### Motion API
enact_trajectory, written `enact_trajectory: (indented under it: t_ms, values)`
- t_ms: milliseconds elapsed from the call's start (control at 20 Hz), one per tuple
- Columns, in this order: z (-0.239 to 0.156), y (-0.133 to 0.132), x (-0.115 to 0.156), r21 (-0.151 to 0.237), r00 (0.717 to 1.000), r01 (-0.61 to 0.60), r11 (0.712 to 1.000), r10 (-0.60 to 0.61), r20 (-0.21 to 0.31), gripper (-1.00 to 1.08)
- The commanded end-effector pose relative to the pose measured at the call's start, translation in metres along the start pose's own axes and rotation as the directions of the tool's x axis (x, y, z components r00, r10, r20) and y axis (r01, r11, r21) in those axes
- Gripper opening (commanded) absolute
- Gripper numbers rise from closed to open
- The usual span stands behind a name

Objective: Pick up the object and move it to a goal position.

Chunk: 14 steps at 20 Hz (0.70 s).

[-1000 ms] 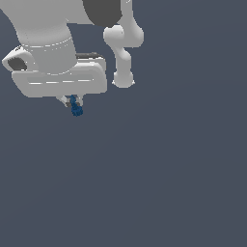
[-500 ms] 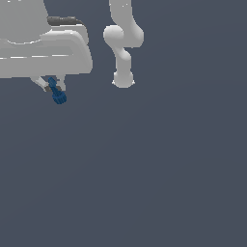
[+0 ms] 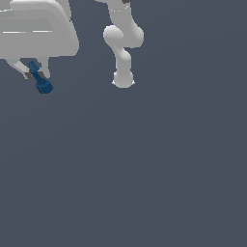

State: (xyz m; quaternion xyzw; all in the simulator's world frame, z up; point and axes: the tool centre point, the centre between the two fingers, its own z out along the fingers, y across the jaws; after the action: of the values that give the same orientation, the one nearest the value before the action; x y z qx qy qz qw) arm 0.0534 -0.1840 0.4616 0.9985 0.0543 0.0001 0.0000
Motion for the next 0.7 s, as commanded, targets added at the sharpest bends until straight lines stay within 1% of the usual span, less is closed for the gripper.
enact_trajectory:
  t_ms: [0,650]
  values:
    - [-0.008,0.003,0.001,0.000,1.000,0.000,1.000,0.000,0.000,-1.00]
    - [-0.025,0.011,0.005,0.000,1.000,0.000,1.000,0.000,0.000,-1.00]
